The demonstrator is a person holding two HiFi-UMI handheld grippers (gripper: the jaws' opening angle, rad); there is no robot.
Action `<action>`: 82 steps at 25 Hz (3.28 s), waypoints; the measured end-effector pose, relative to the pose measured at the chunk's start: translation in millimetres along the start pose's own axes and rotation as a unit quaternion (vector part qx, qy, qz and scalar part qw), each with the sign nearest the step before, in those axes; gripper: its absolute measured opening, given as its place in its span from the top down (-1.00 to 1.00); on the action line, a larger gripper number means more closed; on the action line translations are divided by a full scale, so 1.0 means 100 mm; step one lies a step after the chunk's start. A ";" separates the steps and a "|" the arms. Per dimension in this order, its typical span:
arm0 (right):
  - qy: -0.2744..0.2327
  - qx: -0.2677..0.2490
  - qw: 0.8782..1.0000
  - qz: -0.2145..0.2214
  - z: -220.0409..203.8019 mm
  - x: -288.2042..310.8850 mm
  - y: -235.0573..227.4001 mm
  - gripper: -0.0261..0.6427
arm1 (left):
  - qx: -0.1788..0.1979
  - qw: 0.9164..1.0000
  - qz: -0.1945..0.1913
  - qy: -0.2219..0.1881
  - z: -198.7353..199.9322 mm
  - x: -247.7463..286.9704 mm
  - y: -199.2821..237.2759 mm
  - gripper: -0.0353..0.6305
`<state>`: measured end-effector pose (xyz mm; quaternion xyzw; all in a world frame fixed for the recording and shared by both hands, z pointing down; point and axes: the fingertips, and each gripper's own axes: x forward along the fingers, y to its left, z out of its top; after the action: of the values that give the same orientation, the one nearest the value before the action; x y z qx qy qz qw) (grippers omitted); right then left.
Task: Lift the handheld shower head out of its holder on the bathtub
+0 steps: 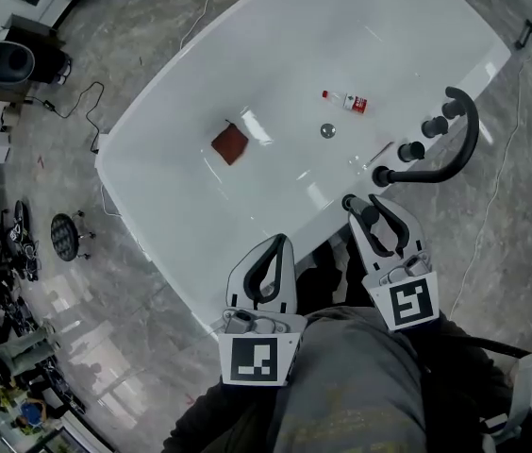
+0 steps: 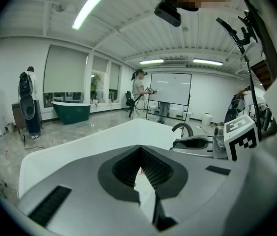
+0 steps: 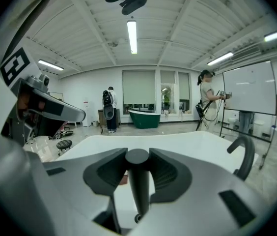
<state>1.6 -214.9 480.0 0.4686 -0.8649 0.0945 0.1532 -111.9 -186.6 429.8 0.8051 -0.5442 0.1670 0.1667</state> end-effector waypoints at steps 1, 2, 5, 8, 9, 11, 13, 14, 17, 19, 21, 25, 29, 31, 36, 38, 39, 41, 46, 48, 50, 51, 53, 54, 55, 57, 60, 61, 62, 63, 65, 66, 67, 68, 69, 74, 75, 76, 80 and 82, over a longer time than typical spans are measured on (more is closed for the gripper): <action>-0.004 -0.001 1.000 -0.002 0.07 -0.04 0.00 0.50 | 0.000 1.000 -0.001 -0.004 0.05 -0.04 -0.01 0.89; -0.009 -0.002 1.000 -0.003 0.12 -0.07 0.00 0.50 | 0.000 1.000 -0.001 -0.007 0.08 -0.08 -0.03 0.89; -0.022 -0.007 1.000 -0.006 0.26 -0.17 0.01 0.50 | 0.004 1.000 -0.005 -0.016 0.14 -0.14 -0.06 0.89; -0.034 -0.016 0.999 -0.006 0.45 -0.26 0.03 0.50 | 0.011 0.999 -0.010 -0.031 0.25 -0.21 -0.09 0.89; -0.038 -0.017 0.999 -0.006 0.52 -0.29 0.04 0.50 | 0.013 0.999 -0.012 -0.036 0.30 -0.24 -0.10 0.89; -0.043 -0.017 0.999 -0.006 0.60 -0.36 0.05 0.50 | 0.022 0.998 -0.019 -0.047 0.37 -0.28 -0.16 0.89; -0.045 -0.015 0.999 -0.006 0.66 -0.43 0.06 0.50 | 0.032 0.998 -0.025 -0.057 0.42 -0.32 -0.21 0.89; -0.045 -0.015 0.999 -0.007 0.70 -0.46 0.06 0.50 | 0.034 0.997 -0.027 -0.061 0.45 -0.34 -0.23 0.89; -0.055 -0.012 0.998 0.001 0.84 -0.56 0.07 0.50 | 0.042 0.996 -0.031 -0.070 0.53 -0.38 -0.29 0.89; -0.064 -0.009 0.998 0.008 0.91 -0.61 0.05 0.50 | 0.049 0.995 -0.036 -0.080 0.61 -0.38 -0.36 0.89; -0.071 -0.010 0.997 0.008 0.95 -0.65 0.03 0.50 | 0.052 0.994 -0.042 -0.086 0.65 -0.39 -0.43 0.89; -0.070 -0.010 0.997 0.009 0.96 -0.68 0.03 0.50 | 0.057 0.994 -0.046 -0.086 0.67 -0.41 -0.48 0.89; -0.066 -0.013 0.998 0.013 0.99 -0.67 0.02 0.50 | 0.052 0.994 -0.041 -0.089 0.72 -0.41 -0.47 0.89; -0.066 -0.016 0.998 0.016 1.00 -0.67 0.02 0.50 | 0.050 0.994 -0.038 -0.090 0.73 -0.41 -0.46 0.89; -0.069 -0.021 0.997 0.018 1.03 -0.67 0.02 0.50 | 0.053 0.993 -0.032 -0.098 0.72 -0.40 -0.44 0.89; -0.075 -0.023 0.997 0.022 1.06 -0.68 0.03 0.50 | 0.054 0.993 -0.029 -0.102 0.74 -0.41 -0.43 0.89; -0.078 -0.025 0.996 0.025 1.08 -0.69 0.04 0.50 | 0.054 0.993 -0.029 -0.104 0.76 -0.41 -0.43 0.89; -0.085 -0.026 0.996 0.028 1.16 -0.71 0.06 0.50 | 0.055 0.992 -0.027 -0.107 0.78 -0.43 -0.43 0.89; -0.102 -0.027 0.994 0.039 1.42 -0.82 0.11 0.50 | 0.052 0.991 -0.024 -0.118 0.86 -0.48 -0.43 0.89; -0.108 -0.030 0.993 0.042 1.52 -0.86 0.13 0.50 | 0.054 0.991 -0.024 -0.124 0.89 -0.50 -0.43 0.89; -0.116 -0.030 0.992 0.043 1.61 -0.90 0.14 0.50 | 0.055 0.990 -0.023 -0.129 0.90 -0.51 -0.43 0.89; -0.121 -0.029 0.991 0.043 1.65 -0.92 0.14 0.50 | 0.055 0.990 -0.023 -0.130 0.90 -0.52 -0.42 0.89; -0.129 -0.029 0.990 0.041 1.73 -0.98 0.15 0.50 | 0.055 0.989 -0.022 -0.133 0.90 -0.53 -0.42 0.89; -0.133 -0.032 0.990 0.042 1.77 -1.01 0.15 0.50 | 0.054 0.989 -0.022 -0.135 0.90 -0.54 -0.42 0.89; -0.137 -0.034 0.989 0.043 1.81 -1.03 0.16 0.50 | 0.053 0.989 -0.021 -0.138 0.91 -0.54 -0.42 0.89; -0.143 -0.038 0.988 0.046 1.88 -1.06 0.15 0.50 | 0.051 0.988 -0.019 -0.143 0.92 -0.54 -0.42 0.89; -0.150 -0.040 0.987 0.050 1.96 -1.11 0.14 0.50 | 0.046 0.988 -0.016 -0.148 0.94 -0.54 -0.44 0.89; -0.152 -0.040 0.986 0.051 1.99 -1.14 0.13 0.50 | 0.045 0.988 -0.016 -0.150 0.94 -0.54 -0.45 0.89; -0.155 -0.040 0.986 0.051 2.02 -1.16 0.12 0.50 | 0.044 0.987 -0.015 -0.151 0.95 -0.54 -0.47 0.89; -0.157 -0.040 0.985 0.052 2.05 -1.18 0.11 0.50 | 0.043 0.987 -0.014 -0.152 0.95 -0.54 -0.47 0.89; -0.162 -0.040 0.984 0.054 2.12 -1.19 0.11 0.50 | 0.041 0.987 -0.013 -0.156 0.97 -0.52 -0.46 0.89; -0.164 -0.041 0.984 0.055 2.15 -1.18 0.11 0.50 | 0.040 0.987 -0.012 -0.157 0.97 -0.52 -0.44 0.89; -0.165 -0.041 0.984 0.057 2.17 -1.17 0.13 0.50 | 0.038 0.987 -0.010 -0.157 0.97 -0.52 -0.42 0.89; -0.165 -0.042 0.984 0.059 2.19 -1.16 0.14 0.50 | 0.037 0.987 -0.009 -0.158 0.98 -0.53 -0.40 0.89; -0.165 -0.042 0.984 0.061 2.20 -1.15 0.15 0.50 | 0.036 0.987 -0.007 -0.159 0.98 -0.53 -0.39 0.89; -0.161 -0.042 0.984 0.065 2.19 -1.11 0.17 0.50 | 0.037 0.987 -0.006 -0.157 0.99 -0.53 -0.38 0.89; -0.161 -0.041 0.984 0.065 2.20 -1.11 0.17 0.50 | 0.036 0.987 -0.006 -0.157 0.99 -0.53 -0.37 0.89; -0.162 -0.041 0.984 0.065 2.21 -1.11 0.16 0.50 | 0.037 0.987 -0.006 -0.157 1.00 -0.53 -0.37 0.89; -0.169 -0.041 0.983 0.063 2.24 -1.15 0.16 0.50 | 0.040 0.986 -0.008 -0.159 1.01 -0.53 -0.38 0.89; -0.176 -0.041 0.982 0.063 2.28 -1.19 0.17 0.50 | 0.042 0.986 -0.010 -0.160 1.01 -0.54 -0.40 0.89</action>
<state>8.5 -182.5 224.1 0.4161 -0.9091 -0.0158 0.0120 -84.9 -173.7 312.0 0.8330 -0.5485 0.0573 0.0448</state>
